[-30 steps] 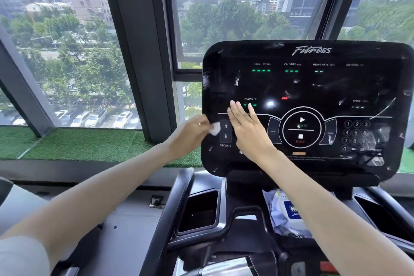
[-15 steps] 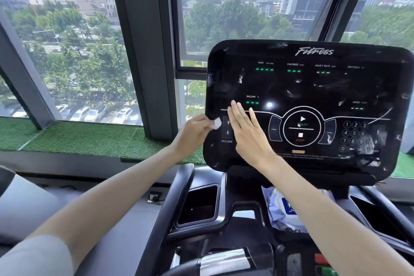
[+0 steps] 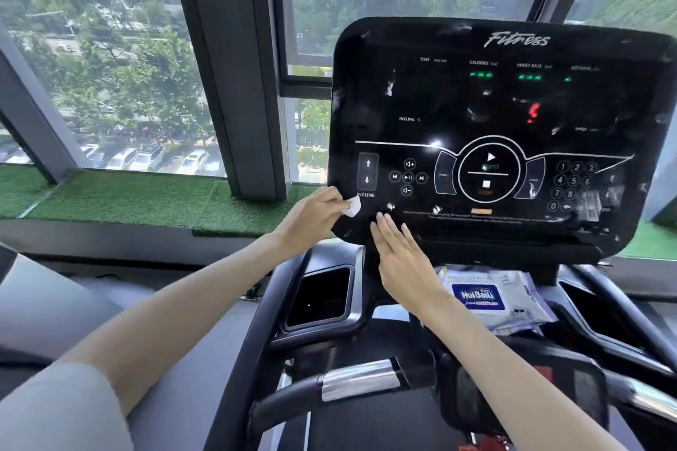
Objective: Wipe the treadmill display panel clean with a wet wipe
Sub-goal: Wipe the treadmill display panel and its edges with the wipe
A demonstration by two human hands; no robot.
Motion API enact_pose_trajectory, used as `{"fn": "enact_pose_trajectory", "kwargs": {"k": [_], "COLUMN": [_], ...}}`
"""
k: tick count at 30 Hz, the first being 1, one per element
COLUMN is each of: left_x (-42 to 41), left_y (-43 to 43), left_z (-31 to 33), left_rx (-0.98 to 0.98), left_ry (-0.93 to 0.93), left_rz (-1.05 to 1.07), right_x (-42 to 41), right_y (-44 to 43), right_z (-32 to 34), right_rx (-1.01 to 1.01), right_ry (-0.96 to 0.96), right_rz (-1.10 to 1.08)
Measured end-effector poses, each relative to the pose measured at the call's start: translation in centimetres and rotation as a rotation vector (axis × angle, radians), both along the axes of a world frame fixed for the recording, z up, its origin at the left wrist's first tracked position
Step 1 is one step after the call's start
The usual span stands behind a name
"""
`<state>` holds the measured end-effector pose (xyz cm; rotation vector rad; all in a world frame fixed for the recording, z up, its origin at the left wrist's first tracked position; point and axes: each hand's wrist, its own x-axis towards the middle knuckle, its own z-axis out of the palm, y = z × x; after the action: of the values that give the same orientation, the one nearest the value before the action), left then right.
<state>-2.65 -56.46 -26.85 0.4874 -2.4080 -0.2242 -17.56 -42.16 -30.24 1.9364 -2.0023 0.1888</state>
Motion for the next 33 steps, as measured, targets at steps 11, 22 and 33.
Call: {"fn": "enact_pose_trajectory", "kwargs": {"k": [11,22,33], "left_x": [-1.1,-2.8,-2.6], "left_y": [2.8,6.6,5.5], "left_z": [-3.6,-6.3,-5.9], "left_rx": [0.192,0.227,0.272], "left_ry": [0.366,0.319,0.465], "left_rz": [0.316,0.263,0.437], "right_x": [0.2,0.4,0.3], "right_y": [0.2,0.3,0.1], "right_z": [-0.2,-0.2,-0.2], "right_rx": [0.0,-0.016,-0.046], "right_ry": [-0.043,-0.117,-0.126], "right_rz": [-0.024,-0.001,-0.009]}}
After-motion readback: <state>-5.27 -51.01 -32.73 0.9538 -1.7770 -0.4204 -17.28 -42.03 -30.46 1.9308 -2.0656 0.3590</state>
